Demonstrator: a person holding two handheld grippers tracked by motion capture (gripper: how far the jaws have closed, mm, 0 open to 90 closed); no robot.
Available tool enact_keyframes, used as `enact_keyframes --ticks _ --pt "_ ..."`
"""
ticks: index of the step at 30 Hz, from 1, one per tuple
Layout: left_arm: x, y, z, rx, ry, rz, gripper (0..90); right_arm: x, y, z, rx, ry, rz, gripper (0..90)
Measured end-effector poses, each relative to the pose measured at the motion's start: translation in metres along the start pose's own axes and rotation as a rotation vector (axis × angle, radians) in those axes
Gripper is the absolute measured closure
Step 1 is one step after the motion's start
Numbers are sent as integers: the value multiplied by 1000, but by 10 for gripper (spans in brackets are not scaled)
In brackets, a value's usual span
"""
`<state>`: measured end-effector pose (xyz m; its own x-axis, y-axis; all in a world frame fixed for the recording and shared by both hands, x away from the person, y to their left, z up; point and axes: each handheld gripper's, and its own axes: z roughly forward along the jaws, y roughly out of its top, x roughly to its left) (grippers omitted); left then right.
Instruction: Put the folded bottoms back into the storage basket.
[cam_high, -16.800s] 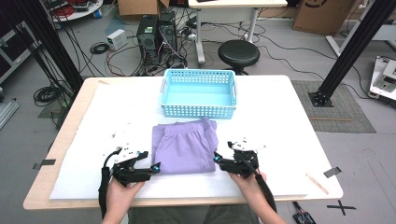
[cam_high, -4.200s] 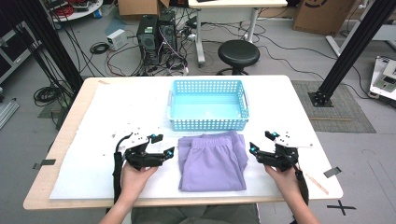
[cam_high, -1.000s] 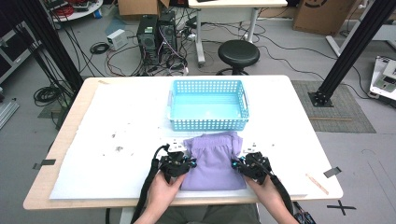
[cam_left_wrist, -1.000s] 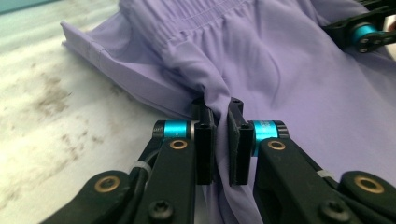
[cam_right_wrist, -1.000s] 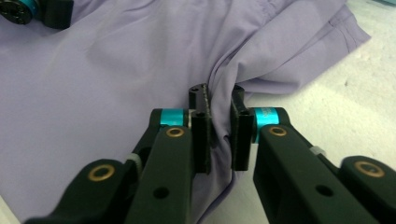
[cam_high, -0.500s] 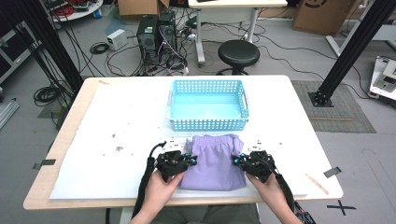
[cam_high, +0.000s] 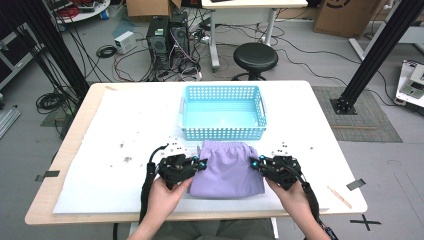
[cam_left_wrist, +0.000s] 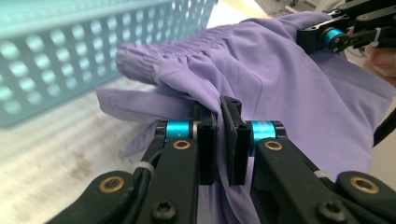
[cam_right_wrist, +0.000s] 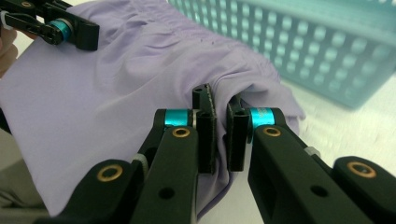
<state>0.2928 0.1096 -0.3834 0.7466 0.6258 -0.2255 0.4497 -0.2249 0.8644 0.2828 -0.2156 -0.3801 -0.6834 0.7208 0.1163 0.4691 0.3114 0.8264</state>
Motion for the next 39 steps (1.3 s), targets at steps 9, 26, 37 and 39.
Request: enact_keyframes --ticks 9,26,37,39 --pt "22 52 -16 -67 30 27 853 -11 55 -1 -57 -5 -23 866" --pt "102 128 41 -105 169 63 853 -84 141 64 -81 -109 -2 866" --pt "146 115 81 -74 305 -10 471 -128 138 118 12 -267 55 570" --pt "146 111 77 -80 352 28 436 -135 133 116 24 -271 86 504"
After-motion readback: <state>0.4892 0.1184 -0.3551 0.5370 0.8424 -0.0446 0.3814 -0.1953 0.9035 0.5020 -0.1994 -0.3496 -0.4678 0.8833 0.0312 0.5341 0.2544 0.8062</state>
